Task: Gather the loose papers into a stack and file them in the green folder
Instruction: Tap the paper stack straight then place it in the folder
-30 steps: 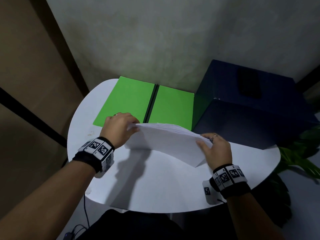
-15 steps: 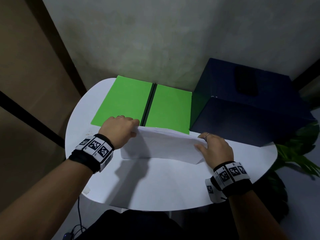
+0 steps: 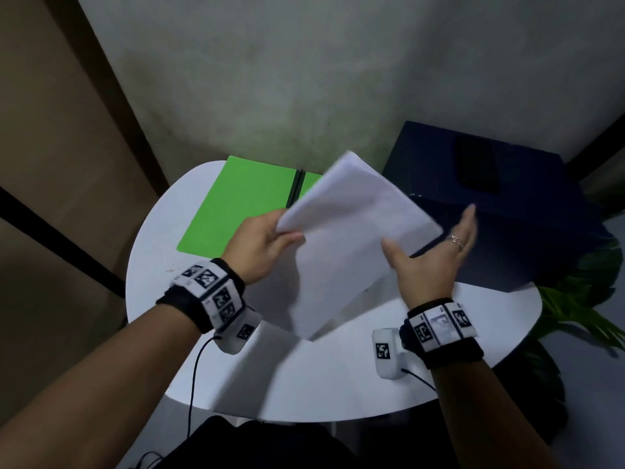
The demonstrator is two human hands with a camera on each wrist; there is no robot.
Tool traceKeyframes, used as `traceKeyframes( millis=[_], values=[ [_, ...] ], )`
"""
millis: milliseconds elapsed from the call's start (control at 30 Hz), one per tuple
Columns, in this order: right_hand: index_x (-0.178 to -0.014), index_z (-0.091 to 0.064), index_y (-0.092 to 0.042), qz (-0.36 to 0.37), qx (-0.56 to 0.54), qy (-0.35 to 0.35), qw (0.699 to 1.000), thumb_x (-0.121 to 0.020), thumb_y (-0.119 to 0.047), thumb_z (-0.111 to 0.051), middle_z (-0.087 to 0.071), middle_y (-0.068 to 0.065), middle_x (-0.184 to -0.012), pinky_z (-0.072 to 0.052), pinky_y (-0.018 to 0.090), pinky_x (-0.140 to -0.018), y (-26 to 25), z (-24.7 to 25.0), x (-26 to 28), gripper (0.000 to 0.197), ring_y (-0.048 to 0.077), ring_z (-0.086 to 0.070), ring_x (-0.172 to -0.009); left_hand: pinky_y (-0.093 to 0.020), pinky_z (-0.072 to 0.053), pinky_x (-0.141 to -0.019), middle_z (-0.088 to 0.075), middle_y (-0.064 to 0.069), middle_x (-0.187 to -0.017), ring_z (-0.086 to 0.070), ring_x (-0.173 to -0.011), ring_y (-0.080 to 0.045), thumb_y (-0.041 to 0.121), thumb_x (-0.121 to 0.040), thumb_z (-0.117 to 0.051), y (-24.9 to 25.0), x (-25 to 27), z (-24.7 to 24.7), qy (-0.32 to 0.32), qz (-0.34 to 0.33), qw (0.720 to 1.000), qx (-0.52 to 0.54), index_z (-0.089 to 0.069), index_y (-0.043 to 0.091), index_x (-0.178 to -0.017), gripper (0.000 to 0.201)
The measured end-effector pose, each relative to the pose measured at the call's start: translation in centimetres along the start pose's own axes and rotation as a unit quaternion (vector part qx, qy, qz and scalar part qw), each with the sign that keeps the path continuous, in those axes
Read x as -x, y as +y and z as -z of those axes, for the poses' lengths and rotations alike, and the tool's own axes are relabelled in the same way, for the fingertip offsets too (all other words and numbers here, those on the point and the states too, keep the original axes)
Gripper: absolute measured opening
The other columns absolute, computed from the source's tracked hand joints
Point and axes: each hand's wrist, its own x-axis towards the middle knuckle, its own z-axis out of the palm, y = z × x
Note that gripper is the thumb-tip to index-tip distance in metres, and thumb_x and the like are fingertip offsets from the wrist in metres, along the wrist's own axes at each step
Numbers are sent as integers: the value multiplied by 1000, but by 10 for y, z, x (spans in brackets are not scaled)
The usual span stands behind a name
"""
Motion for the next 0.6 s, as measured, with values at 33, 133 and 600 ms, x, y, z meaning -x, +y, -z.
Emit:
traceKeyframes(
  millis=[33,133,600],
  values=[
    [-153,-15,-25,-60,-103,-45,992,-65,-21,-89,-29,3,-158,-31,45,-118,7,-4,-1,115,18,-35,-143,-25,-51,-70,-74,6,-86,-68,-78,-6,28,-87,-67,-4,1,1,7,29,995,96,-68,16,-102,19],
    [-113,-63,-14,-90,-221,-111,965,-70,-26,-87,-72,4,-112,-52,48,-98,7,-13,-4,51,19,-69,-106,-12,-49,-73,-73,19,-86,-66,-79,10,9,-88,-68,-5,5,-12,53,66,968,236,-67,9,-109,21],
    [-109,-64,-23,-31,-242,-67,968,-67,-21,-86,-69,-5,-99,-56,24,-81,2,-18,20,48,9,-67,-88,-24,-48,-89,-60,4,-111,-60,-100,-6,65,-79,-61,-2,14,-29,138,47,918,368,-44,14,-123,69]
  ],
)
